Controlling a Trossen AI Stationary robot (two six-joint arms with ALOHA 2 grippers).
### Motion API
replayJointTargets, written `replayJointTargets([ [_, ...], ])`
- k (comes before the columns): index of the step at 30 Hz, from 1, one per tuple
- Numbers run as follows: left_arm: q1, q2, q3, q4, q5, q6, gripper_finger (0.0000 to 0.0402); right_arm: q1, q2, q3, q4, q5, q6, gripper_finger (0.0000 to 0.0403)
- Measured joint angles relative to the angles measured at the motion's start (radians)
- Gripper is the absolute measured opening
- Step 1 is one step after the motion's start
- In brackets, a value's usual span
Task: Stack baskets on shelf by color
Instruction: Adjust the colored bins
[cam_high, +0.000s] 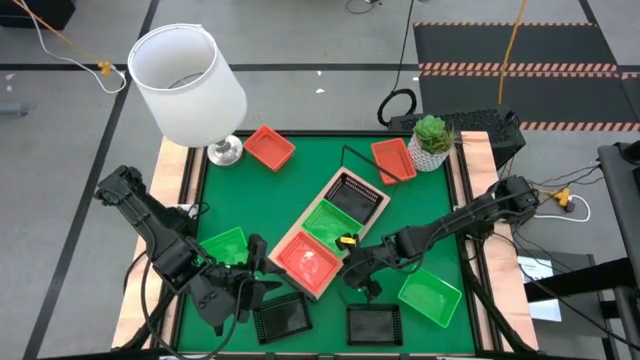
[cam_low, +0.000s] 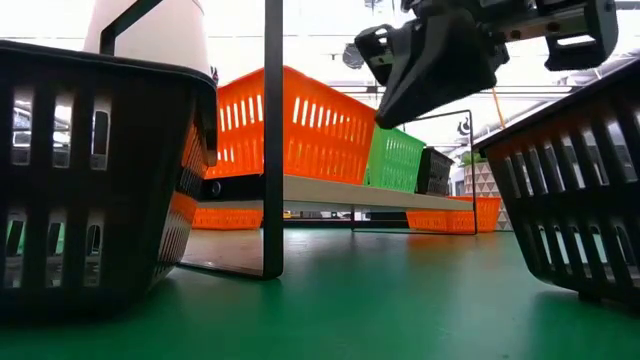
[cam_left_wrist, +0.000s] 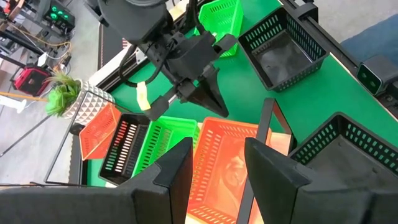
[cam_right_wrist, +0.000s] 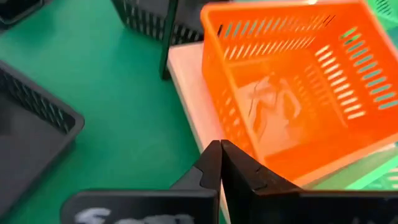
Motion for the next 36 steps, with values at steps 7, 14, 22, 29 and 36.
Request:
replayJointTargets([
  [7,0.002,0.000,0.000,-0.003,0.000,0.000,0.0147,-0.017,-0.004,0.000,0.007,0.006,-0.004,0.0001],
  [14,0.019,0.000,0.000,-0.005,0.000,-0.004,0.0147,-0.015,-0.005,0.000,0.011,0.003,-0.019,0.0001],
  [22,0.101,0.000,0.000,-0.063,-0.107,-0.057,0.0147,0.012,-0.092,0.000,-0.078,0.000,0.035,0.0001],
  [29,0.358,0.000,0.000,-0.123,-0.118,-0.086,0.0147,0.012,-0.214,0.000,-0.234,0.005,0.229,0.0000],
  [36,0.673,0.042,-0.055,-0.074,0.144,-0.078,0.0147,0.035,-0.241,0.000,-0.394,0.073,0.304,0.0000],
])
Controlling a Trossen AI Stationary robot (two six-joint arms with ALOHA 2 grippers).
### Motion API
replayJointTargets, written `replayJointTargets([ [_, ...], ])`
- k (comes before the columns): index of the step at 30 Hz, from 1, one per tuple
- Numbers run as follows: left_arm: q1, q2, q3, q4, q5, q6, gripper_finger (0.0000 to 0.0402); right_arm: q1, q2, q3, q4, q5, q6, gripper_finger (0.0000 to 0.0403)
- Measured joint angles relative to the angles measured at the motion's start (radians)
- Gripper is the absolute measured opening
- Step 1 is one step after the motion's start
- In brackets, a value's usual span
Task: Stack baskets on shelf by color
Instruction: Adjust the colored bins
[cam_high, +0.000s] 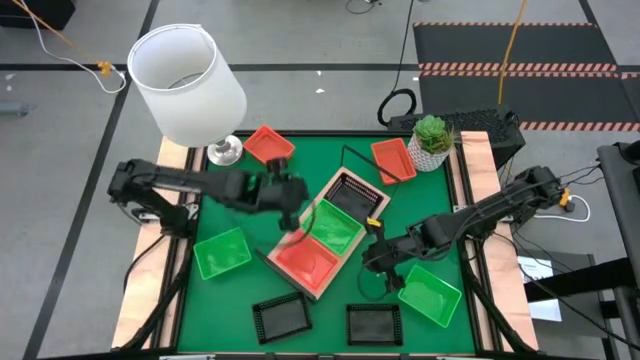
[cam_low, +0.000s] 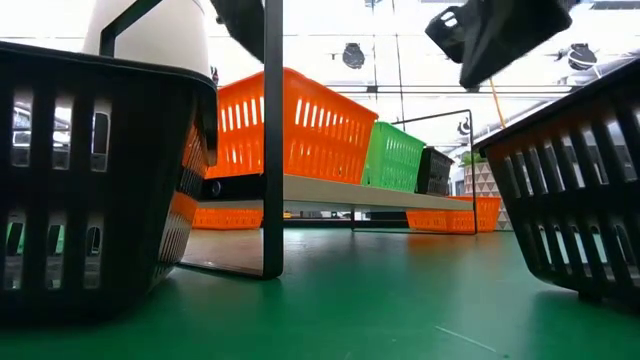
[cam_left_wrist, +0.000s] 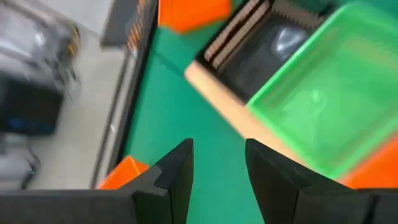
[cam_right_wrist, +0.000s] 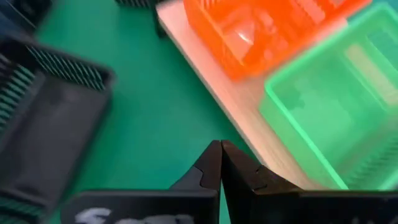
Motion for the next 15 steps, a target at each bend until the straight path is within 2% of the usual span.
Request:
replayJointTargets([
  [6,0.188,0.056,-0.080,0.113,0.166,0.013,0.0147,0.002,0.000,-0.023,-0.058,0.142,0.017,0.0000],
  [15,0.274,0.174,-0.145,0.302,0.295,0.124,0.0147,-0.036,-0.009,-0.160,-0.056,0.270,-0.023,0.0000],
])
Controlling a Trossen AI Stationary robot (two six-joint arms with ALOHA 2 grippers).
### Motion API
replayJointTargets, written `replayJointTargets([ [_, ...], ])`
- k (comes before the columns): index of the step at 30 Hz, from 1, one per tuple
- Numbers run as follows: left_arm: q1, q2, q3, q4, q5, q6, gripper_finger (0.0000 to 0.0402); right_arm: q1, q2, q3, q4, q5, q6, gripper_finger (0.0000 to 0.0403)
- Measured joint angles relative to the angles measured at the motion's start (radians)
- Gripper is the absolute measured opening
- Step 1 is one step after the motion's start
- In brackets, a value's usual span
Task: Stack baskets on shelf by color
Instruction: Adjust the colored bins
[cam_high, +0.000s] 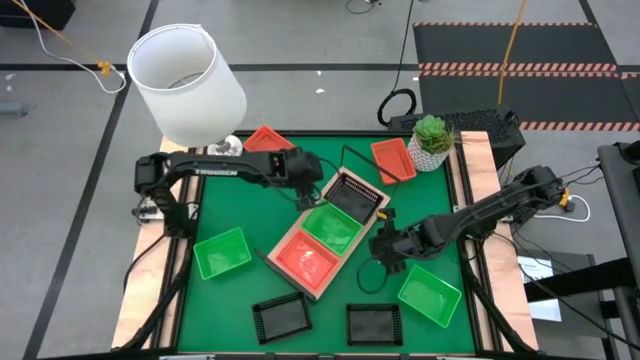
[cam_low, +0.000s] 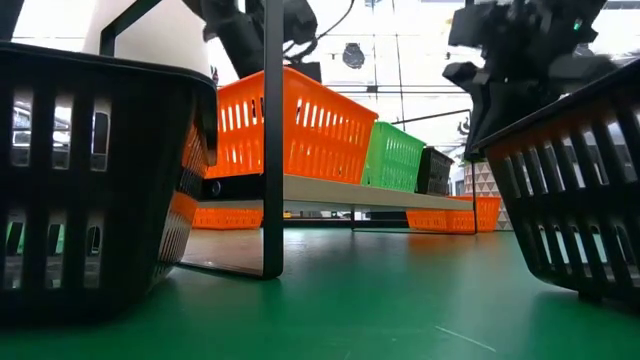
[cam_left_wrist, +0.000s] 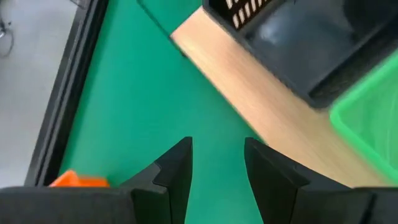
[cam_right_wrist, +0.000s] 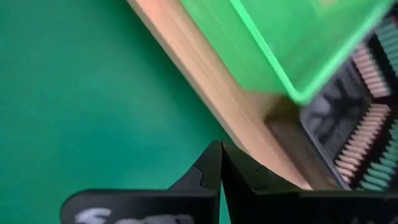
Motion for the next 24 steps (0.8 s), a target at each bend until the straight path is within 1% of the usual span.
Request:
replayJointTargets([
  [6,0.022,0.061,0.000,0.063,0.020,0.061,0.0147,-0.061,-0.001,-0.047,0.057,-0.001,-0.015,0.0000],
  [9,0.025,0.070,0.000,0.084,0.043,0.081,0.0147,-0.087,-0.001,-0.058,0.102,-0.001,-0.041,0.0000],
  [11,0.025,0.079,0.002,0.128,0.053,0.099,0.0147,-0.102,-0.001,-0.060,0.126,-0.002,-0.053,0.0000],
  [14,0.028,0.089,0.000,0.157,0.063,0.122,0.0147,-0.120,-0.001,-0.060,0.135,-0.002,-0.055,0.0000],
  [16,0.029,0.102,0.003,0.204,0.063,0.140,0.0147,-0.127,-0.001,-0.061,0.135,-0.002,-0.050,0.0000],
  [24,0.036,0.120,0.001,0.253,0.078,0.170,0.0147,-0.134,-0.001,-0.061,0.142,-0.002,-0.042,0.0000],
])
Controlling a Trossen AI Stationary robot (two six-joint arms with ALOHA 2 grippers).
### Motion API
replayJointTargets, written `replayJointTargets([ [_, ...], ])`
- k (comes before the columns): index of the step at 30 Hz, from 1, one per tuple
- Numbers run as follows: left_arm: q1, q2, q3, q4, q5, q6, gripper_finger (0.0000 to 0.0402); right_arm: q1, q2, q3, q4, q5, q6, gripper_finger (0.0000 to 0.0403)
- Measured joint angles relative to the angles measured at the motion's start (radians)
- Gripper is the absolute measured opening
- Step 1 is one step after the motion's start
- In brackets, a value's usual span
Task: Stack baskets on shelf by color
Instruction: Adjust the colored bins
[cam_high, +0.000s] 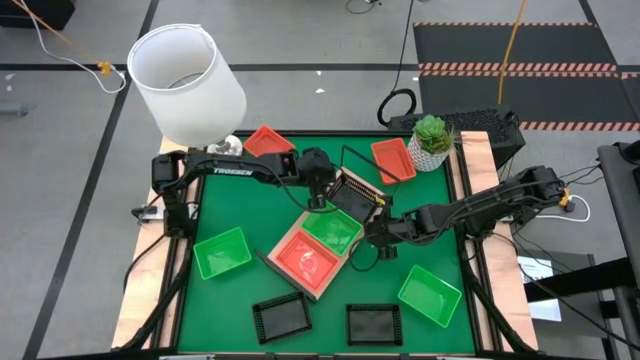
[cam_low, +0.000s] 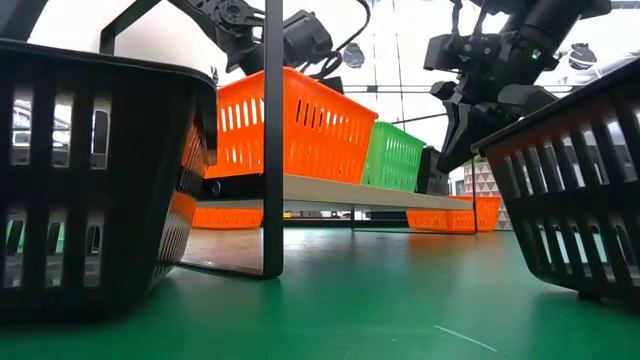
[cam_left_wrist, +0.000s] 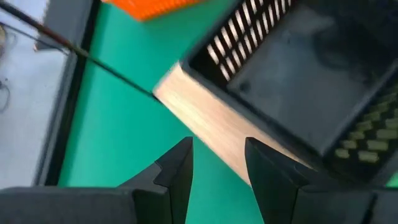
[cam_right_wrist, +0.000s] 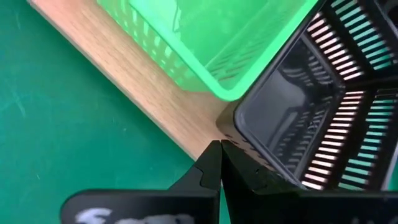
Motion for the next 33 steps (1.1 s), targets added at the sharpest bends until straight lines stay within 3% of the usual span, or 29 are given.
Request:
replayJointTargets([
  [20,-0.003,-0.006,0.000,0.117,0.015,0.028,0.0147,0.000,0.000,0.000,0.004,0.007,0.003,0.0000],
  [25,-0.033,-0.114,0.003,0.029,-0.039,-0.038,0.0147,0.000,0.000,0.000,0.005,0.026,0.003,0.0000],
  [33,-0.083,-0.216,0.002,-0.216,-0.043,-0.139,0.0147,-0.011,0.000,0.000,-0.002,0.052,0.023,0.0000],
])
